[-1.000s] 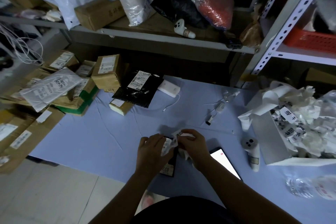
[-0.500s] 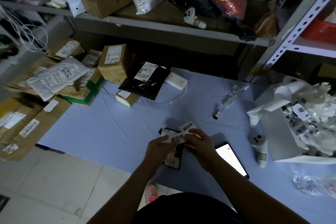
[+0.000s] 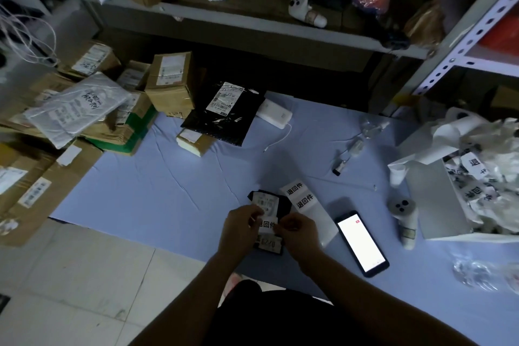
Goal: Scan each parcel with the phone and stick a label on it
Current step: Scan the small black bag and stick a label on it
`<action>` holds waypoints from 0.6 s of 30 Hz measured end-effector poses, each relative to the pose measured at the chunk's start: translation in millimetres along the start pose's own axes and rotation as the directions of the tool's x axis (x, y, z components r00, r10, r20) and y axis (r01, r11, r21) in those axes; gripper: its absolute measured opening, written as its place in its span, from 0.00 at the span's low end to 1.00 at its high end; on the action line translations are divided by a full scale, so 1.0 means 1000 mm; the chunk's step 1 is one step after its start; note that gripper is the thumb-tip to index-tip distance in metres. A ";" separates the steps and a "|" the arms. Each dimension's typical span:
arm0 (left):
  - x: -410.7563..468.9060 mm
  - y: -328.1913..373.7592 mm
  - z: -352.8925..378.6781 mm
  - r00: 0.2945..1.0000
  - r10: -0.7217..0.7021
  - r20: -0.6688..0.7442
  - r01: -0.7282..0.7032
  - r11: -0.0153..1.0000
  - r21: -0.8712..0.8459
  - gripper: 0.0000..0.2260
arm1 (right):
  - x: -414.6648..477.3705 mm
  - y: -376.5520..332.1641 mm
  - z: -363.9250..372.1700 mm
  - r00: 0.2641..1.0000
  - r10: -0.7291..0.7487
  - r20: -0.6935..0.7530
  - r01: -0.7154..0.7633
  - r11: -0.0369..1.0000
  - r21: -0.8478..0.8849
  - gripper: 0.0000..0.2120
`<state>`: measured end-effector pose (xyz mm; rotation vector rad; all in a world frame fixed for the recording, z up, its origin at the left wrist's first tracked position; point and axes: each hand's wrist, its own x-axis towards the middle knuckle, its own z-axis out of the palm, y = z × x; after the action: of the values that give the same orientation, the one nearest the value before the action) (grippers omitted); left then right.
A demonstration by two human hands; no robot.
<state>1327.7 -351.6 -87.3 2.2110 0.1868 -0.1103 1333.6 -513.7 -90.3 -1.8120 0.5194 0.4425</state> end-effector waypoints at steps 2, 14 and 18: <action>0.003 -0.009 0.002 0.996 0.075 0.046 -0.079 0.993 0.086 0.04 | 0.004 0.006 0.008 0.999 -0.034 -0.017 0.032 0.995 -0.095 0.04; 0.016 -0.057 0.007 0.995 0.057 0.082 -0.081 0.945 0.316 0.07 | 0.021 0.033 0.039 0.979 -0.193 -0.062 0.122 0.803 -0.584 0.08; 0.021 -0.064 -0.001 0.990 -0.128 0.060 0.118 0.982 0.148 0.10 | 0.011 0.037 0.033 0.962 -0.131 -0.238 0.002 0.880 -0.475 0.11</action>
<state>1337.1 -310.4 -139.8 2.3346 0.2850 -0.2759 1321.1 -492.6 -134.8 -2.3758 0.5615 0.2928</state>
